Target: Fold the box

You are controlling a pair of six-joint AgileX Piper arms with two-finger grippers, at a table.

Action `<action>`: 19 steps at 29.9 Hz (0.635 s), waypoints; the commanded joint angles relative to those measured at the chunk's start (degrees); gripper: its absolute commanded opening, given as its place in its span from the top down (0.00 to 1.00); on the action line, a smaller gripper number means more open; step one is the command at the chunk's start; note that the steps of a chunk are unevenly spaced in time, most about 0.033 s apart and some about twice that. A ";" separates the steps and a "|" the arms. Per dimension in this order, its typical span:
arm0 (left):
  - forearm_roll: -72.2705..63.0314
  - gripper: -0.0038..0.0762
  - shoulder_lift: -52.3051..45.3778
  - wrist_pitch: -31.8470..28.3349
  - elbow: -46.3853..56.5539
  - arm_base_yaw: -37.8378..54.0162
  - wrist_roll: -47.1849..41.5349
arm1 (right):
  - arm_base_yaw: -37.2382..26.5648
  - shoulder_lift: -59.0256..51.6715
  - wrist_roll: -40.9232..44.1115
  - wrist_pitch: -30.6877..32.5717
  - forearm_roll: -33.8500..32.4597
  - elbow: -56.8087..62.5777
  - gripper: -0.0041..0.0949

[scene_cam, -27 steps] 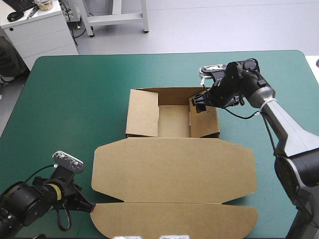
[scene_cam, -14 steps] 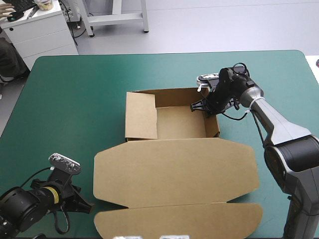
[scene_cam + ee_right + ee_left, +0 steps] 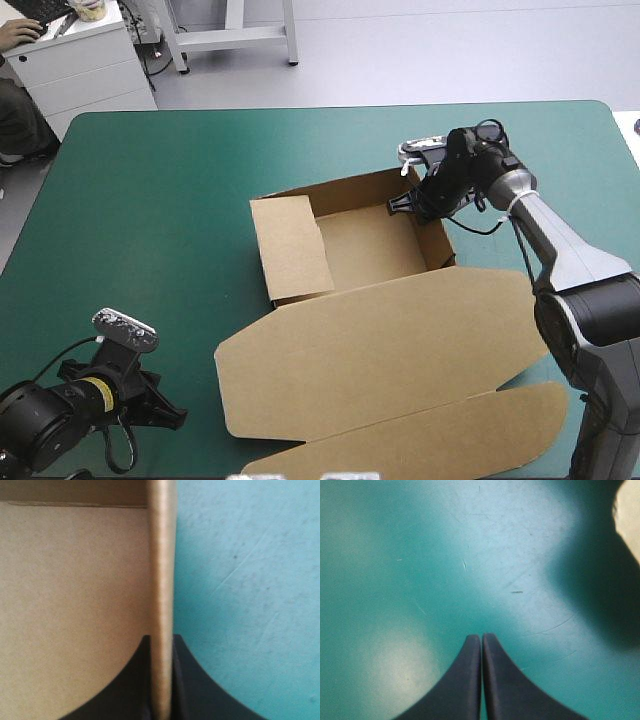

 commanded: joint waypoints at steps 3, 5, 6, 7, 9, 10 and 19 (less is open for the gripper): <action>0.71 0.96 -0.08 -2.35 -1.35 -0.32 -0.65 | -4.94 -6.76 -1.62 -1.62 0.56 -6.57 0.98; 0.71 0.96 -0.08 -2.35 -1.35 -0.32 -0.65 | -7.86 -8.10 -2.72 -1.62 0.56 -8.35 0.98; 0.71 0.96 -0.08 -2.35 -1.35 -0.32 -0.65 | -9.57 -8.61 -2.97 -1.62 0.41 -9.54 0.98; 0.71 0.96 -0.08 -2.35 -1.35 -0.32 -0.65 | -11.35 -9.14 -3.06 -1.51 0.15 -10.41 0.98; 0.71 0.96 -0.08 -2.35 -1.35 -0.32 -0.65 | -14.82 -9.91 -3.06 -1.35 -0.93 -11.40 0.98; 0.71 0.96 -0.08 -2.35 -1.35 -0.32 -0.65 | -16.78 -10.07 -3.06 -1.19 -1.57 -11.89 0.98; 0.99 0.96 -0.08 -4.92 -1.35 -0.32 -0.51 | -32.56 -10.31 -3.06 -2.34 -2.04 -11.10 0.98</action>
